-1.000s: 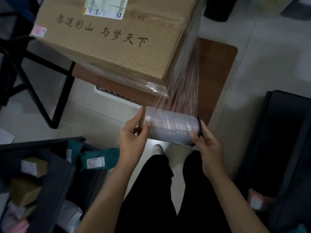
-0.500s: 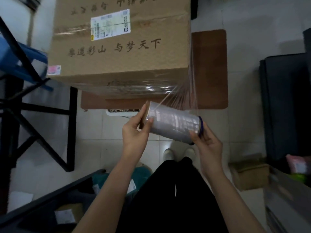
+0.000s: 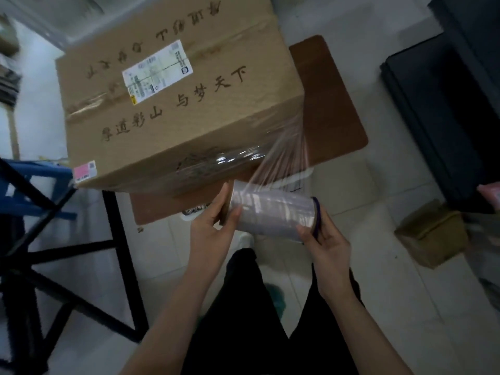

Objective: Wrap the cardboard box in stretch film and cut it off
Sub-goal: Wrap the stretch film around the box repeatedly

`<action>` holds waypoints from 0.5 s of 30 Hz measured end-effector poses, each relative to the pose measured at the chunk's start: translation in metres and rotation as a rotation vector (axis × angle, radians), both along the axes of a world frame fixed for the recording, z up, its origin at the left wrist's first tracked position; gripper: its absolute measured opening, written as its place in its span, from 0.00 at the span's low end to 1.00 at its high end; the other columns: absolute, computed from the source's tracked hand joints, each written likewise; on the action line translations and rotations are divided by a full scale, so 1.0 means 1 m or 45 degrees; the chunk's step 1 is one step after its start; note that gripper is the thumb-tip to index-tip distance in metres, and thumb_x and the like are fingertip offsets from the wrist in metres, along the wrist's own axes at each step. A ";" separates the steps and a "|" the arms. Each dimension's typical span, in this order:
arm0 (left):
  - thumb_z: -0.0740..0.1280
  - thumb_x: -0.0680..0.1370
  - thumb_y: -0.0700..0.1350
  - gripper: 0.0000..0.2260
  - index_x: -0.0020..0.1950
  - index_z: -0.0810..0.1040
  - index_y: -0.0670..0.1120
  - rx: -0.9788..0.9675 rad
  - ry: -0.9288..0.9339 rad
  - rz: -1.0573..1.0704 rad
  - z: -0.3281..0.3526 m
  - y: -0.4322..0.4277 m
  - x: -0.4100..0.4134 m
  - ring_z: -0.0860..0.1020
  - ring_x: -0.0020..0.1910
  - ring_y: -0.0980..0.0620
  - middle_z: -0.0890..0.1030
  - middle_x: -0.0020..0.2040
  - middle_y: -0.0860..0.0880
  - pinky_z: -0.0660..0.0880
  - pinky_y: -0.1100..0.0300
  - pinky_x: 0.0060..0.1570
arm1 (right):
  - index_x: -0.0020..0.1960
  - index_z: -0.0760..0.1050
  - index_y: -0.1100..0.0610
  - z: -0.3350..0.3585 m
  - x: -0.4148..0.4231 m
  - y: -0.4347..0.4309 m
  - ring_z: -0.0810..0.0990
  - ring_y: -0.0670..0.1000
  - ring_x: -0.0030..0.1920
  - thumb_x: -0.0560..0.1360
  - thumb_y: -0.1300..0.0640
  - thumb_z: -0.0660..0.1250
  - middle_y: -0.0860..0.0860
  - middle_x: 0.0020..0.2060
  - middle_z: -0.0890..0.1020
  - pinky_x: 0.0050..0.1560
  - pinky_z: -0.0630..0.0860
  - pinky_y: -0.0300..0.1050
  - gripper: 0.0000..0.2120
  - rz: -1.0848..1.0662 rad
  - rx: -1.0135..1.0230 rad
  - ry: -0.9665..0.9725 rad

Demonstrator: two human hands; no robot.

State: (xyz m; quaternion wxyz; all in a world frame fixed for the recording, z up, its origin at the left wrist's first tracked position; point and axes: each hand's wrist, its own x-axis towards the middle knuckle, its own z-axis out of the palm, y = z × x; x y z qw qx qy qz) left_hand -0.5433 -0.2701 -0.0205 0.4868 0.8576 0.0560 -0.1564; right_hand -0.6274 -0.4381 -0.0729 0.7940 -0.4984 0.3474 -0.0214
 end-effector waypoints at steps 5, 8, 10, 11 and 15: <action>0.68 0.76 0.38 0.23 0.68 0.69 0.55 0.027 -0.040 -0.237 -0.004 0.054 0.026 0.72 0.66 0.57 0.74 0.68 0.53 0.69 0.67 0.64 | 0.69 0.69 0.58 -0.003 -0.001 0.073 0.77 0.45 0.61 0.73 0.70 0.67 0.40 0.58 0.81 0.61 0.74 0.40 0.26 -0.254 -0.013 -0.029; 0.68 0.76 0.38 0.22 0.69 0.70 0.49 0.016 -0.026 -0.347 -0.002 0.084 0.036 0.72 0.65 0.62 0.74 0.67 0.54 0.67 0.68 0.64 | 0.68 0.70 0.55 -0.005 0.000 0.115 0.78 0.42 0.59 0.73 0.69 0.67 0.37 0.53 0.82 0.59 0.74 0.37 0.26 -0.365 0.012 -0.011; 0.68 0.76 0.38 0.22 0.69 0.71 0.47 0.039 -0.047 -0.385 0.001 0.098 0.040 0.71 0.64 0.67 0.74 0.65 0.59 0.65 0.74 0.61 | 0.67 0.70 0.53 -0.004 0.000 0.136 0.79 0.42 0.58 0.72 0.69 0.68 0.38 0.52 0.83 0.57 0.75 0.36 0.26 -0.414 0.031 -0.013; 0.68 0.76 0.37 0.22 0.69 0.71 0.47 0.048 -0.057 -0.402 0.002 0.104 0.042 0.70 0.64 0.68 0.73 0.64 0.62 0.64 0.75 0.60 | 0.67 0.70 0.51 -0.005 0.000 0.145 0.79 0.42 0.57 0.72 0.68 0.68 0.39 0.53 0.83 0.56 0.75 0.36 0.27 -0.415 0.050 -0.018; 0.68 0.77 0.41 0.22 0.70 0.70 0.53 0.060 -0.037 -0.449 0.005 0.127 0.041 0.73 0.64 0.63 0.75 0.62 0.65 0.69 0.64 0.63 | 0.66 0.71 0.48 -0.007 -0.003 0.173 0.79 0.45 0.59 0.72 0.67 0.68 0.42 0.55 0.83 0.57 0.75 0.39 0.26 -0.408 0.057 -0.039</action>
